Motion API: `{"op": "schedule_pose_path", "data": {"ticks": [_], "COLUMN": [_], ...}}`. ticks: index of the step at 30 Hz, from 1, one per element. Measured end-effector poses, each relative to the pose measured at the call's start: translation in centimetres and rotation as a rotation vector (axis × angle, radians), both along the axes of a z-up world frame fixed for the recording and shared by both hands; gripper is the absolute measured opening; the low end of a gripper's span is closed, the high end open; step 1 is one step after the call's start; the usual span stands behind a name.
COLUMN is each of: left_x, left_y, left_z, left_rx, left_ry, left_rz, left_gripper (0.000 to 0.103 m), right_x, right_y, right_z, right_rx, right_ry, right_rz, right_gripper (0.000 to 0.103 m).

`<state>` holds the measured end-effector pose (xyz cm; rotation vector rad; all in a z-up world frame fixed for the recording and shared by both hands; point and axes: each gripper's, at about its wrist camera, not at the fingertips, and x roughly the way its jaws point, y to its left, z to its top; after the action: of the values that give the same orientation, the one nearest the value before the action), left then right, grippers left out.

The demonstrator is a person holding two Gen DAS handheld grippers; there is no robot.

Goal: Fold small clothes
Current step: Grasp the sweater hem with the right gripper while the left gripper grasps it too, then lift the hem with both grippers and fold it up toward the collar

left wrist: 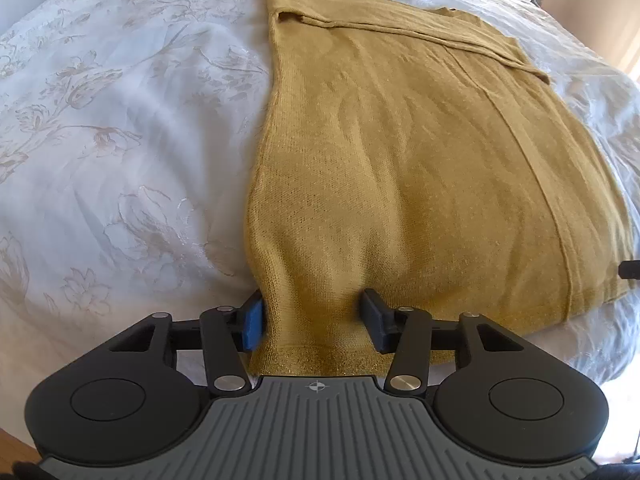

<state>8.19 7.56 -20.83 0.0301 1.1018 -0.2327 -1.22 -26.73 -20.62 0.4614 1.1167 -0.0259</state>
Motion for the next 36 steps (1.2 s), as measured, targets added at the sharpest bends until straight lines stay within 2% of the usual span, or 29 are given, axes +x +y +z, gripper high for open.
{"op": "schedule_pose_path", "data": {"ticks": [1,2,3,4,5,8,13,18,27,32,36], "left_x": [0.1,0.1,0.1,0.2,0.2,0.4,1.0,3.4,11.9,16.9,20.8], "left_y": [0.1,0.3,0.5,0.8,1.1,1.7,1.9,1.3,-0.3,-0.9,-1.1], "left_z": [0.1,0.1,0.2,0.3,0.4,1.2,4.2,8.0,12.3,13.0,12.9], "left_rx": [-0.008,-0.025,-0.047,-0.078,-0.106,-0.159,-0.218,-0.281,-0.313,-0.298,-0.3], "left_ry": [0.003,0.009,0.015,0.026,0.038,0.044,-0.011,-0.108,-0.269,-0.33,-0.351], "left_rz": [0.003,0.008,0.017,0.028,0.04,0.075,0.093,0.13,0.176,0.207,0.236], "left_gripper": [0.041,0.035,0.031,0.024,0.018,0.011,0.008,0.008,0.008,0.008,0.008], "right_x": [0.1,0.1,0.1,0.1,0.0,-0.5,-0.9,1.2,10.5,16.3,20.5], "right_y": [0.0,-0.1,-0.2,-0.2,-0.3,-0.5,-2.0,-3.9,-7.3,-9.3,-9.9], "right_z": [0.0,-0.1,-0.1,-0.1,0.1,1.3,4.7,7.5,9.6,9.8,9.4], "right_rx": [0.004,0.012,0.028,0.043,0.051,0.099,0.167,0.197,0.227,0.219,0.187], "right_ry": [0.002,0.004,0.006,0.007,0.002,-0.042,-0.157,-0.251,-0.395,-0.441,-0.436], "right_rz": [0.002,0.003,0.003,0.007,0.014,0.017,-0.027,-0.041,-0.079,-0.098,-0.104], "right_gripper": [0.062,0.057,0.042,0.015,0.015,0.015,0.015,0.015,0.015,0.015,0.015]}}
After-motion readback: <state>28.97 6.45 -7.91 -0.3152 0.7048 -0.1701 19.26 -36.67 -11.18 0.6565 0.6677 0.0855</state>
